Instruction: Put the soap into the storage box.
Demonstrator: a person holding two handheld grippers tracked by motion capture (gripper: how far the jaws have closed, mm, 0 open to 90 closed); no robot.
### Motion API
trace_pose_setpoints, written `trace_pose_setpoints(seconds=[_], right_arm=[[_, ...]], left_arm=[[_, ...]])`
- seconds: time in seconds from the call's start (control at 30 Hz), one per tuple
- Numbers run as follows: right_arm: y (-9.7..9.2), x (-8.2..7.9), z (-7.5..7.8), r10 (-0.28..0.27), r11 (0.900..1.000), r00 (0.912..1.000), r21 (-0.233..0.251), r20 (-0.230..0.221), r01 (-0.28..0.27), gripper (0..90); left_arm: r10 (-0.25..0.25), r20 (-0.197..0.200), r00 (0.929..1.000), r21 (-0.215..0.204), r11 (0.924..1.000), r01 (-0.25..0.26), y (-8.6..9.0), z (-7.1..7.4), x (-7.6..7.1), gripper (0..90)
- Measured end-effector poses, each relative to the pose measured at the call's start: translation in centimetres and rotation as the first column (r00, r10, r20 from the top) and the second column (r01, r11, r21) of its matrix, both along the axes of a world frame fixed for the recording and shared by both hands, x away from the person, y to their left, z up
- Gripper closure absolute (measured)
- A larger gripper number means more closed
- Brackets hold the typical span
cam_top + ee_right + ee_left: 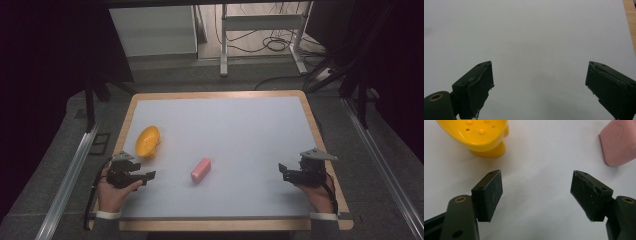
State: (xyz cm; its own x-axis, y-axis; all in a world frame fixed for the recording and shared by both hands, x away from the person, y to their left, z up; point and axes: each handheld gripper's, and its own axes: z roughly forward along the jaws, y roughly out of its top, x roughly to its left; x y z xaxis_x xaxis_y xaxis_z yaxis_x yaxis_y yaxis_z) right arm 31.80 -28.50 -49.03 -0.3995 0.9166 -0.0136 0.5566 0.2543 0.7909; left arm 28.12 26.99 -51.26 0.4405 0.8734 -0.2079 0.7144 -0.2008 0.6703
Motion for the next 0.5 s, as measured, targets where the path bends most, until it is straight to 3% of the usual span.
trace_pose_setpoints(seconds=[0.3,0.5], right_arm=[[-0.6,0.1,-0.4,-0.015,0.9998,0.9999,-0.012,-0.009,0.015,7.6],[-0.8,0.2,-0.5,-0.005,1.0000,0.9999,-0.006,-0.016,0.005,7.5]], left_arm=[[0.032,0.008,0.9995,0.019,0.9993,-0.032,-0.4,1.0,-0.7,25.2],[0.027,0.011,0.9996,0.013,0.9995,-0.027,-0.7,1.5,-1.0,25.0]])
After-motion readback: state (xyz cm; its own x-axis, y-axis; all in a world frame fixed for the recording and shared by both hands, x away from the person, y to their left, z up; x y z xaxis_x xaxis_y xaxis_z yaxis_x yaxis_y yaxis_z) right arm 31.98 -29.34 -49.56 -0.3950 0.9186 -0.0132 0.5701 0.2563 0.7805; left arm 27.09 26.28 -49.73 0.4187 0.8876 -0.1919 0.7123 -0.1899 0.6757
